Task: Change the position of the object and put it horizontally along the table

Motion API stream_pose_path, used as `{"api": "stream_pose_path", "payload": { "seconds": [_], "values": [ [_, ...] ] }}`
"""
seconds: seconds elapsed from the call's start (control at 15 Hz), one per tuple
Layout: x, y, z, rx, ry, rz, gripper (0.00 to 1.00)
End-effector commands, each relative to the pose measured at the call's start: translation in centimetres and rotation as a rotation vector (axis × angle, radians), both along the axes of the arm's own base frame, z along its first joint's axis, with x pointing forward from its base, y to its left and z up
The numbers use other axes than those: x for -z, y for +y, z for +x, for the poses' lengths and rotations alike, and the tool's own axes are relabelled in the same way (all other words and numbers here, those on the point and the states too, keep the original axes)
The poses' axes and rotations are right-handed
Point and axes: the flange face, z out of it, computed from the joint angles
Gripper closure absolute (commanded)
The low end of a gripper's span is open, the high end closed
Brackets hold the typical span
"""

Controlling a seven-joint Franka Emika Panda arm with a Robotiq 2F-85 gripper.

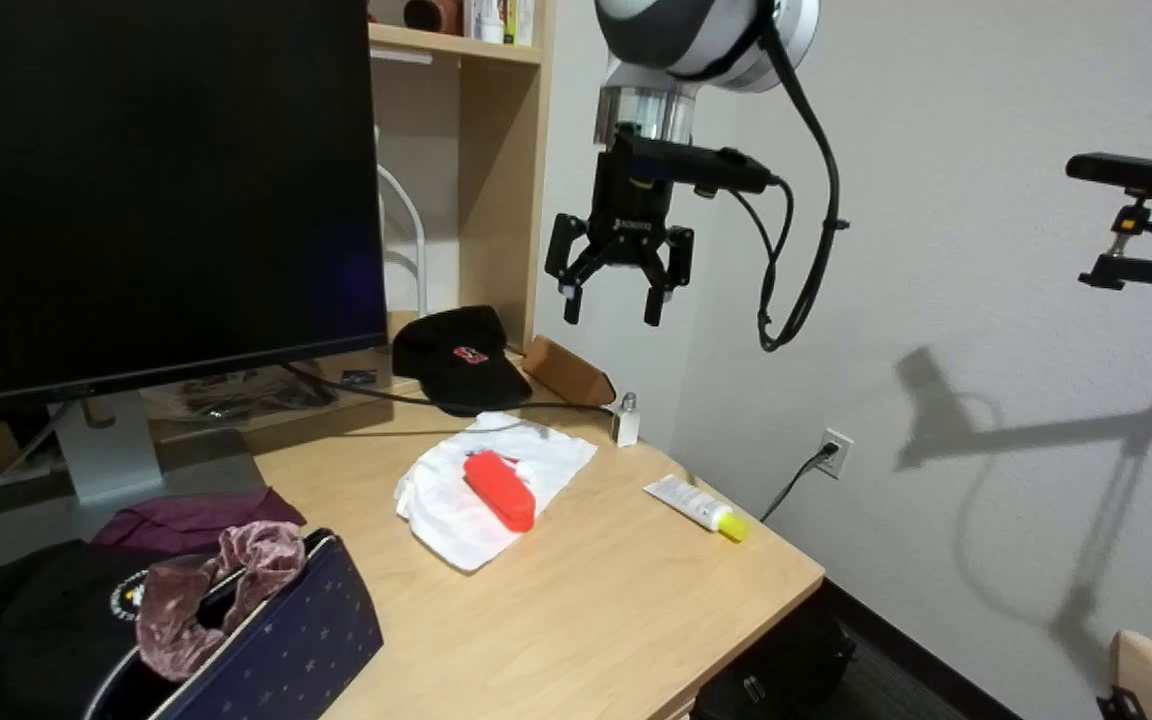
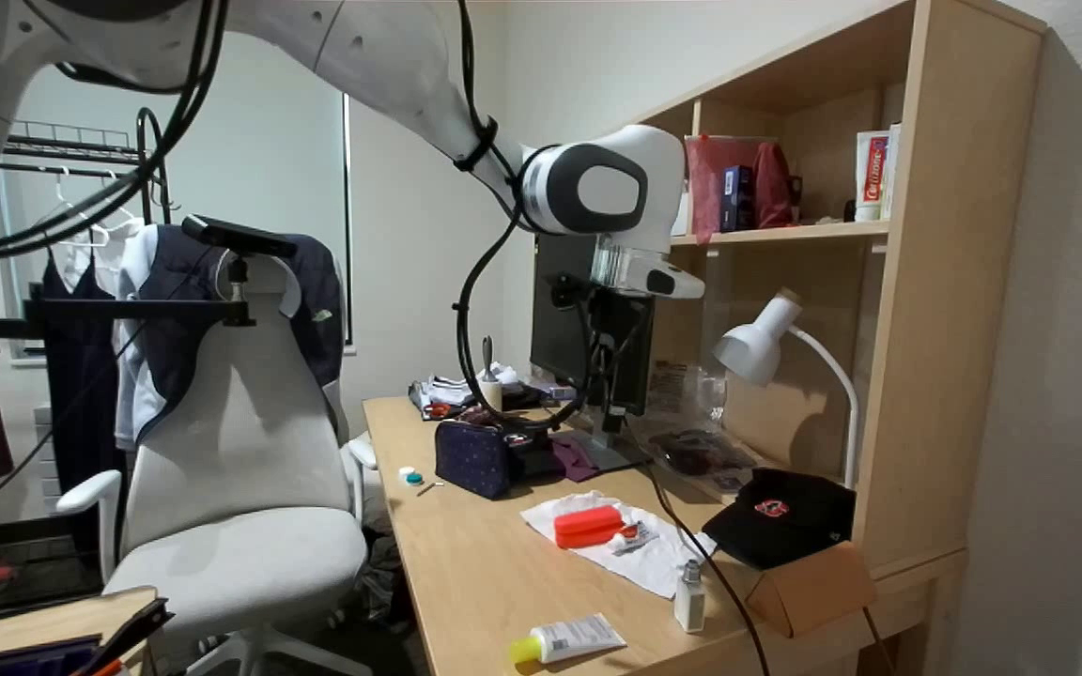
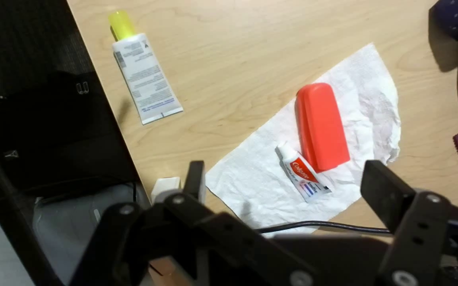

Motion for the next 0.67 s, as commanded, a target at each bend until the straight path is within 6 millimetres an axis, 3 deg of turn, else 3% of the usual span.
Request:
{"api": "stream_pose_path", "payload": {
  "seconds": [0.0, 0.2, 0.4, 0.6],
  "values": [
    [-0.6, 0.0, 0.0, -0.001, -0.008, 0.0, 0.0],
    [-1.0, -0.9, 0.9, 0.004, -0.021, 0.0, 0.0],
    [-0.4, -4.5, 2.9, -0.017, -0.001, -0.003, 0.0],
    [1.5, -8.5, 5.0, -0.099, 0.041, 0.055, 0.0]
  ]
}}
